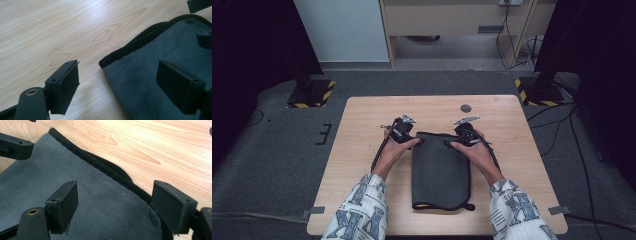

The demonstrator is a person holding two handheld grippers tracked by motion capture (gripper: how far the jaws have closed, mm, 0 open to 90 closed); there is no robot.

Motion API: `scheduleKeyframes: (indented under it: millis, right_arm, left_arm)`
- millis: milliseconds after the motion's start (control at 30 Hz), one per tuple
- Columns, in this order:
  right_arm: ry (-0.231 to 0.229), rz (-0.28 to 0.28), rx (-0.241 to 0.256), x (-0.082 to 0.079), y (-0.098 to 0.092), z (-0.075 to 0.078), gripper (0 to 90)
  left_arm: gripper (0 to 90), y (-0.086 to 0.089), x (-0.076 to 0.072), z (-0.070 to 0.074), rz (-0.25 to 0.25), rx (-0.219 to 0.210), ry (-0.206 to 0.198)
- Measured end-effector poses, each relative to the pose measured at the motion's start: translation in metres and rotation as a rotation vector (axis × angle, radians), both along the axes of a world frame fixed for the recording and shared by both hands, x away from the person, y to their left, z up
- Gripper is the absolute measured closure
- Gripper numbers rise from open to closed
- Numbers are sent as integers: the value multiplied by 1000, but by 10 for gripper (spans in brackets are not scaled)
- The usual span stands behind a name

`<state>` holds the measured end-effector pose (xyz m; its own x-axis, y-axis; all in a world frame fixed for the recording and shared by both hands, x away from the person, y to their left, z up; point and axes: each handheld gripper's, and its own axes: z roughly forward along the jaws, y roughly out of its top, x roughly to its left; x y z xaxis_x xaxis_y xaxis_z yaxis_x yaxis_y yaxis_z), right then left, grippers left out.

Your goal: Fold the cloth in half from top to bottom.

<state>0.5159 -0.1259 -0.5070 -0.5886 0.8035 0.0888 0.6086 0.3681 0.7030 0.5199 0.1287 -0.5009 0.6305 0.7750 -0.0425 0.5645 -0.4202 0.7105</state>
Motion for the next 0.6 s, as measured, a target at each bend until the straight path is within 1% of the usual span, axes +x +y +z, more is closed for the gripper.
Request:
scheduleKeyframes:
  millis: [67,133,200,267,400,500,533,600]
  right_arm:
    - [13,-2,-1,3,-1,-1,216]
    - [26,-3,-5,6,-2,-3,211]
    - [36,-5,-8,9,-4,-6,211]
    - [47,-5,-10,11,-4,-7,212]
    - [60,9,-22,13,-2,-11,227]
    - [73,19,-34,14,-2,-16,235]
    - [69,20,-40,14,-1,-17,236]
    - [65,22,-37,15,-1,-18,237]
  left_arm:
    - [176,0,1,-4,-5,15,12]
    - [170,0,2,-6,-3,18,23]
    - [168,1,3,-8,2,10,27]
    - [168,1,4,-10,-6,5,32]
    - [170,-1,5,-14,-18,4,49]
    - [170,-4,5,-18,-31,12,63]
    - [171,-4,5,-20,-35,18,65]
    - [171,-5,6,-22,-31,14,66]
